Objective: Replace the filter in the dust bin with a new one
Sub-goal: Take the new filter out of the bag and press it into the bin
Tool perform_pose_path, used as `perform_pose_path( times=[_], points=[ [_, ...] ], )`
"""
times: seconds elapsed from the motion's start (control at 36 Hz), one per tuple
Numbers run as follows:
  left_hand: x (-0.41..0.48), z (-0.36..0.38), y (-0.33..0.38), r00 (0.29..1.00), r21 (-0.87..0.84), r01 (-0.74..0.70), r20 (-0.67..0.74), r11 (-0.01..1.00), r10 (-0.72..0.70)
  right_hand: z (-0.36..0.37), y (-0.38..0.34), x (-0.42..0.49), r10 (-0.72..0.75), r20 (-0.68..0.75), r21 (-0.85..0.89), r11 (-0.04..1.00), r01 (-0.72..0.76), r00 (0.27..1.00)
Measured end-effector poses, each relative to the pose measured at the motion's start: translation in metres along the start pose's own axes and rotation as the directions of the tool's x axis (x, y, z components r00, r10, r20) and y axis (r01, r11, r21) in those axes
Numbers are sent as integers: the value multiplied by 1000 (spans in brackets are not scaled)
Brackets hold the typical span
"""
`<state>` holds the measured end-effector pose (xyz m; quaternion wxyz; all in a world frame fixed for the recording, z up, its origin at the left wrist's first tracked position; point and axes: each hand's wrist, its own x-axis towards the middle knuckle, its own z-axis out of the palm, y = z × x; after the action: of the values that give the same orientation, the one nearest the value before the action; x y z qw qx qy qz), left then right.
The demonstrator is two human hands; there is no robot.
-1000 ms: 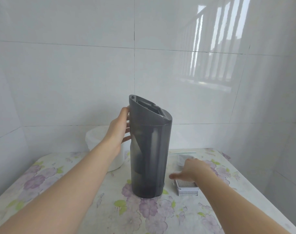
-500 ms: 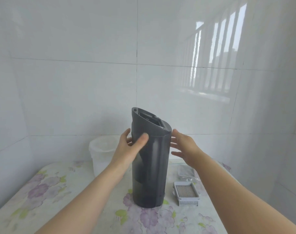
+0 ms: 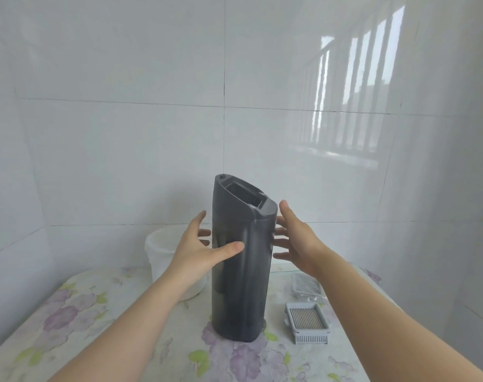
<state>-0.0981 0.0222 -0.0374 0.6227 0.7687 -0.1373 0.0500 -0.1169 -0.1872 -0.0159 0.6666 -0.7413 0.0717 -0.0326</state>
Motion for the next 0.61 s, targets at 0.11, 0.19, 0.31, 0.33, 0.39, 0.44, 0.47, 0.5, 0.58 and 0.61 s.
perform_pose_path(
  times=[0.11,0.19,0.31,0.33,0.39,0.44,0.47,0.5,0.58,0.61],
  points=[
    [4,-13,-9,1000,-28,12,-20,1000,-12,4,-2,-3,-40,-36,-111,993,36,999],
    [5,-19,-12,1000,-90,9,14,996,-8,5,-1,-3,-61,-56,-139,989,52,997],
    [7,-19,-10,992,-128,17,129,992,0,9,-5,-3,-100,-53,-136,986,92,994],
    [7,-17,-9,987,-129,10,158,992,10,11,-5,-3,-111,-50,-132,986,103,993],
    [7,-12,-8,982,-130,-2,186,992,26,12,-6,-3,-129,-57,-134,984,120,990],
    [8,-9,-9,981,-137,-15,191,990,41,11,-5,-3,-139,-70,-138,982,129,988],
    [9,-8,-10,981,-139,-19,191,990,46,10,-4,-2,-142,-72,-136,982,131,987],
    [10,-7,-10,980,-141,-23,190,990,49,9,-4,-2,-143,-74,-129,983,132,987],
    [15,-5,-13,983,-140,-15,179,990,40,5,-2,1,-127,-90,-102,988,117,988],
    [16,-5,-14,984,-139,-14,173,990,39,4,-1,2,-124,-100,-95,989,114,987]
  ],
)
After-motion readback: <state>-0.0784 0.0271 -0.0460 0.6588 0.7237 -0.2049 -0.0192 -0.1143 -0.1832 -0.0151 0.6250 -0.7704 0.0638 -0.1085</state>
